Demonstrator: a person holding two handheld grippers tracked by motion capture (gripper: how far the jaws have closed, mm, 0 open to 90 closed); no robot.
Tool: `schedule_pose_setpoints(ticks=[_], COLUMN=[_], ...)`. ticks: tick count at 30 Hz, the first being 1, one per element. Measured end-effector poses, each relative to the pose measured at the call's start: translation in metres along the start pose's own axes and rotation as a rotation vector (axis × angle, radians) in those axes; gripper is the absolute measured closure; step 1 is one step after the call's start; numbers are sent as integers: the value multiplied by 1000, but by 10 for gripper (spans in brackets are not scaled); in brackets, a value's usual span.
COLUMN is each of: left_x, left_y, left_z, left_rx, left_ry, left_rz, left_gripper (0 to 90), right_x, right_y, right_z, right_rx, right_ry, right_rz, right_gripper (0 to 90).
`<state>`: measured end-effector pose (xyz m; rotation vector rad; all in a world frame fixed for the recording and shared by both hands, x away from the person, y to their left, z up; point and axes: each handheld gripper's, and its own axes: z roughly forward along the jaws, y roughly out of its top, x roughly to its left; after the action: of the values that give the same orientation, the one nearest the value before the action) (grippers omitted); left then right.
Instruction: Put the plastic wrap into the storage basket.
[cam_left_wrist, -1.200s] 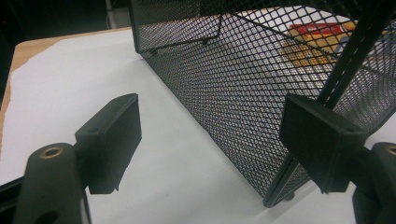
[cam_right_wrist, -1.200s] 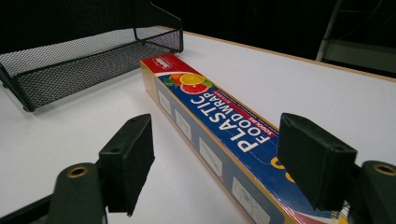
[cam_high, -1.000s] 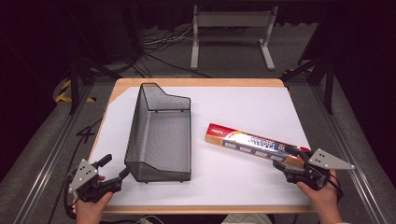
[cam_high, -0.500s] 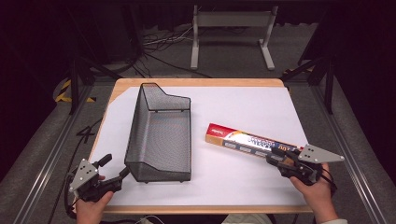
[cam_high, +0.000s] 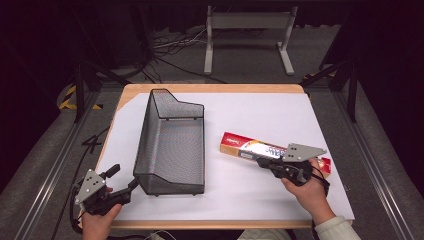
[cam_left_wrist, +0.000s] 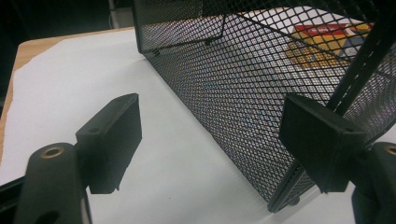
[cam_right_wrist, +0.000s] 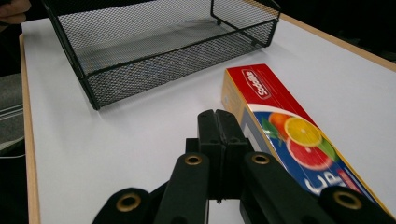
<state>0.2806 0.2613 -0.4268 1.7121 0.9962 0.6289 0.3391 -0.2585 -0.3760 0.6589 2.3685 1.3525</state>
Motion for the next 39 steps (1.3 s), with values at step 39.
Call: schedule_pose_setpoints(ticks=[39], left_x=[1], left_y=[-2], left_z=[2], left_rx=[4], left_ry=[13], left_rz=[-1], left_gripper=[224], right_x=[-4], right_y=[18], right_z=[125], right_rx=[271], right_ry=[-83], right_rz=[-21], right_gripper=[900])
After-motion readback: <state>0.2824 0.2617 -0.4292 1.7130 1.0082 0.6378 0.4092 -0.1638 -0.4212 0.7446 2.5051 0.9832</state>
